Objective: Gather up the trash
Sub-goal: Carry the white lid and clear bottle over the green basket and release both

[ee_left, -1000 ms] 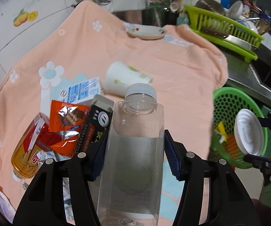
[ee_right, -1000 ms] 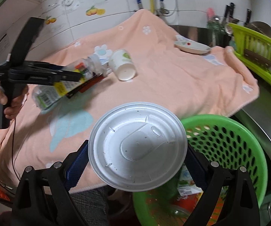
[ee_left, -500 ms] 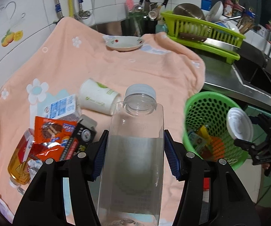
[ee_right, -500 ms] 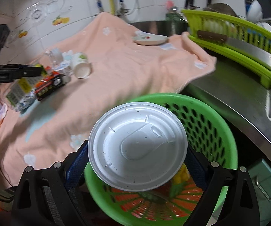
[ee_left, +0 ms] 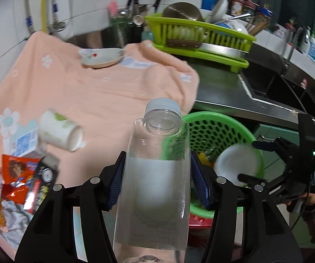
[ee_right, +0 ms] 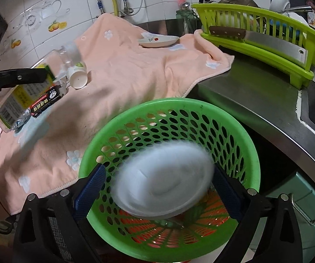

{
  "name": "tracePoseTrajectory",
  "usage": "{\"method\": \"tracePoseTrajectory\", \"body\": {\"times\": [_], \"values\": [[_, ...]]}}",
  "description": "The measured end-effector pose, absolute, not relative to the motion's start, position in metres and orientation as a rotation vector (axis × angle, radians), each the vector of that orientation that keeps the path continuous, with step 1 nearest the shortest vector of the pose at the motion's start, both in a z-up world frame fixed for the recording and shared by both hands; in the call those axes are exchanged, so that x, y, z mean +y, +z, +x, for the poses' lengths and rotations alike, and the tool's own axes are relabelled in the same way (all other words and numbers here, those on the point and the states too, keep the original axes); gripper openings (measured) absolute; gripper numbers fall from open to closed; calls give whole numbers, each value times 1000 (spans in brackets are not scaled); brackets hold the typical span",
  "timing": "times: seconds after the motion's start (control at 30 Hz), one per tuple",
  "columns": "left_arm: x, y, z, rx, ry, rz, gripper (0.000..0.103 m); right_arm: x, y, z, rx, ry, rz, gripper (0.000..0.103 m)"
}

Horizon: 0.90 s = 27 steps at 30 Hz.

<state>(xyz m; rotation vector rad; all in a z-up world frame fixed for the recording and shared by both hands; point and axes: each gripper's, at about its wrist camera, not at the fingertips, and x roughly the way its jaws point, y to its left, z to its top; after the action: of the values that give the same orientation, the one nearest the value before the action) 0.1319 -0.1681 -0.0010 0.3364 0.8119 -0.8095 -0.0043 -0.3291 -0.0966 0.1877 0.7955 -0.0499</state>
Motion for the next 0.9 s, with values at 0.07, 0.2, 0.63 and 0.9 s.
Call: {"method": "tracePoseTrajectory", "body": {"times": [0.07,0.2,0.63,0.9], "values": [[-179,-4,128,813,-829,342,56,-331,-95,-8,784,-67,182,93],[-200,-11,120,827,-861,349,56,-340,-91,-15,769,-84,194,93],[-248,-43,115,907,-889,379,56,-358,-76,-39,704,-122,224,93],[-261,-49,111,905,-908,356,60,-361,-75,-42,690,-123,242,93]]}}
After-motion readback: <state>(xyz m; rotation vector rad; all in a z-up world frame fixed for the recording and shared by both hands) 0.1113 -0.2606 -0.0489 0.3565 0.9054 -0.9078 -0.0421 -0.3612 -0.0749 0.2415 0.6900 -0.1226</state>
